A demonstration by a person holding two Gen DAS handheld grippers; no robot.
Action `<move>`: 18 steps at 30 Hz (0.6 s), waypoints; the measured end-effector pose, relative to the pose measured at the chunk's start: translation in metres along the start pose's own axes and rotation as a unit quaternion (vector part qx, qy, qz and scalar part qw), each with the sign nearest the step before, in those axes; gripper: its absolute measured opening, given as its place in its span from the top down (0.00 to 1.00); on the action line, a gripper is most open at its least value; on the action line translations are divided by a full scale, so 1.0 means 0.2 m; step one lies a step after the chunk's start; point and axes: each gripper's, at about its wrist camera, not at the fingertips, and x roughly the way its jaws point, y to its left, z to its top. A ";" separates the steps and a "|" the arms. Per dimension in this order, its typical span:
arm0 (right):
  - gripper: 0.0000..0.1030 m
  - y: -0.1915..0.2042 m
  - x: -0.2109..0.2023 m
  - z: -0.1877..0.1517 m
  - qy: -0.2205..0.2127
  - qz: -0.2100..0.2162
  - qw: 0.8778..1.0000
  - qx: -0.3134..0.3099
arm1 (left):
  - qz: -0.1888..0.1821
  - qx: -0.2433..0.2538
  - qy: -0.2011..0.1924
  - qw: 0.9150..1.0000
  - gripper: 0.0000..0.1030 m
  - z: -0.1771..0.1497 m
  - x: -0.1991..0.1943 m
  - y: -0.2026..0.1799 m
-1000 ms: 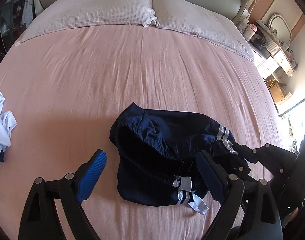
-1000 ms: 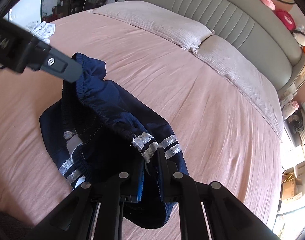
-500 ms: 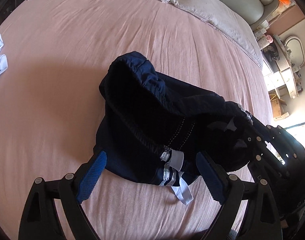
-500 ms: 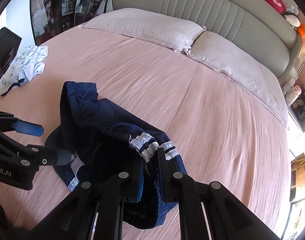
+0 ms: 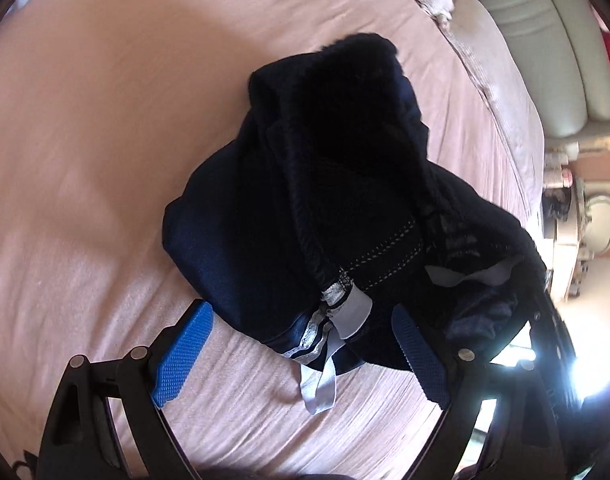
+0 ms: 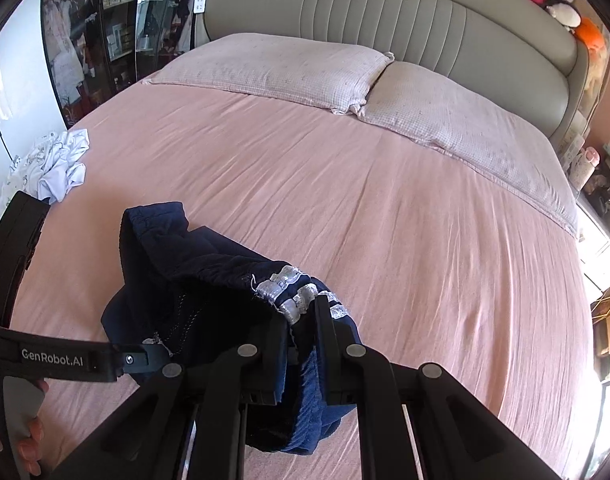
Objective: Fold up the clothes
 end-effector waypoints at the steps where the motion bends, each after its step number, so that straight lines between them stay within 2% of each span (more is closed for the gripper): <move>1: 0.91 -0.01 0.00 0.00 0.000 0.002 1.000 0.003 | -0.008 -0.013 -0.001 1.000 0.11 0.01 0.00 0.01; 4: 0.91 -0.02 0.00 0.00 -0.001 0.007 1.000 0.011 | -0.060 -0.064 0.008 0.996 0.11 0.01 0.00 0.06; 6: 0.91 -0.03 0.00 0.00 -0.001 0.010 1.000 0.016 | -0.101 -0.088 0.019 0.991 0.11 0.00 0.01 0.07; 10: 0.91 -0.05 0.00 0.00 -0.002 0.017 1.000 0.027 | -0.146 -0.104 0.005 0.984 0.11 -0.03 0.00 0.07; 13: 0.91 -0.07 -0.01 -0.01 -0.002 0.019 0.999 0.032 | -0.157 -0.104 0.001 0.982 0.11 -0.05 0.01 0.05; 18: 0.91 -0.08 -0.01 -0.02 0.001 0.017 0.999 0.037 | -0.148 -0.100 -0.029 0.983 0.11 -0.04 0.00 -0.01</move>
